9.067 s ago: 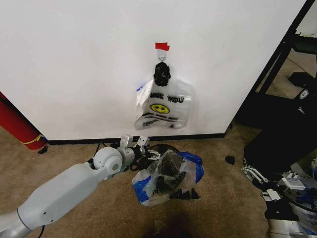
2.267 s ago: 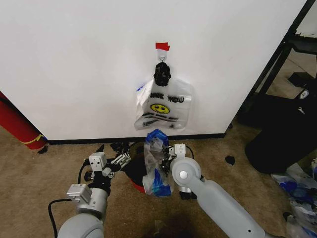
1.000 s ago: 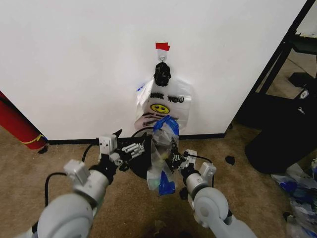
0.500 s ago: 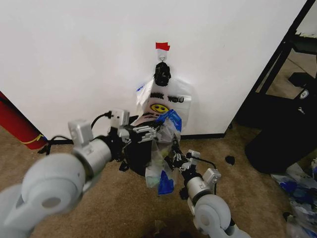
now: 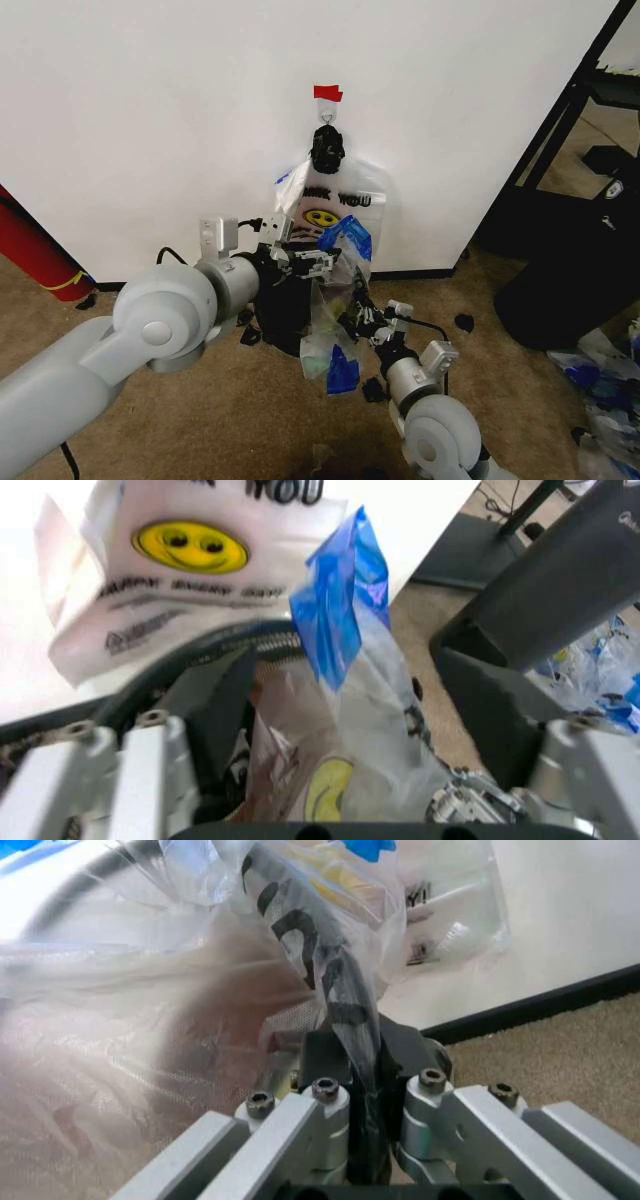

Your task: Pick up the garbage bag from the wall and place it over the trash bin.

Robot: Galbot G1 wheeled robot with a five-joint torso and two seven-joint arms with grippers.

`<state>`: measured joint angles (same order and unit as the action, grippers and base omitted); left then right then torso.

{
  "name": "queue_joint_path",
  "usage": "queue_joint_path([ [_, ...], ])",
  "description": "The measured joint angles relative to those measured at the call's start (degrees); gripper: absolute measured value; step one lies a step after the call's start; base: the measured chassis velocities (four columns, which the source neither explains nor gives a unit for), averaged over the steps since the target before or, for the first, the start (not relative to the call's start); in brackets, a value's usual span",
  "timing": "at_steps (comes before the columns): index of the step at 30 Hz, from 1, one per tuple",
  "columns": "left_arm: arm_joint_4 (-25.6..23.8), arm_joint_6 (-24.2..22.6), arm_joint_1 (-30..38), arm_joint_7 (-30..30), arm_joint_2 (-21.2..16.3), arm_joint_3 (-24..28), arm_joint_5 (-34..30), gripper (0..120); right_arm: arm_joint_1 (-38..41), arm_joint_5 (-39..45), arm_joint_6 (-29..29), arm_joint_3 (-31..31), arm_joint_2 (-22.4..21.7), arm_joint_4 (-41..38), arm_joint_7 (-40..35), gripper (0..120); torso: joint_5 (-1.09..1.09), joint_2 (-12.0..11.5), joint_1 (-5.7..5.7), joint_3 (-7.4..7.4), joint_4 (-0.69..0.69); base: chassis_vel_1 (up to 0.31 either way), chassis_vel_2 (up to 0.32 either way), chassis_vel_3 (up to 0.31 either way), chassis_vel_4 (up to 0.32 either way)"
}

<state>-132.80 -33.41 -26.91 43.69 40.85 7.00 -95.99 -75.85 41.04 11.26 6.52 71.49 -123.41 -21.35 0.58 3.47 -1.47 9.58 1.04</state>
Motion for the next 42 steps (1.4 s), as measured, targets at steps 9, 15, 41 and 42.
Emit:
queue_joint_path([
  [9,0.8,-0.8,-2.3,0.0,0.9,0.3,0.2,37,0.5,1.2,0.4,0.1,0.1,-0.1,-1.0,1,0.00,0.0,0.00,0.00,-0.01,0.000,0.000,0.000,0.000],
  [15,1.8,-1.2,-2.9,0.3,1.6,0.4,0.3,18,0.5,1.6,0.5,0.1,0.0,-0.3,-1.1,1,0.00,0.0,0.00,0.00,0.00,0.000,0.000,0.000,0.000],
  [41,3.1,-0.9,-7.3,-1.7,-5.8,-7.7,2.9,0,0.5,3.2,0.6,-1.0,-1.0,0.5,1.5,1,0.00,0.0,0.01,-0.01,0.00,0.000,0.000,0.000,0.000],
  [42,3.1,-0.9,-8.1,-1.9,-6.2,-8.7,2.9,0,0.4,3.1,0.6,-1.1,-1.1,0.5,1.9,1,0.00,0.0,0.01,-0.01,0.01,0.000,0.000,0.000,0.000],
])
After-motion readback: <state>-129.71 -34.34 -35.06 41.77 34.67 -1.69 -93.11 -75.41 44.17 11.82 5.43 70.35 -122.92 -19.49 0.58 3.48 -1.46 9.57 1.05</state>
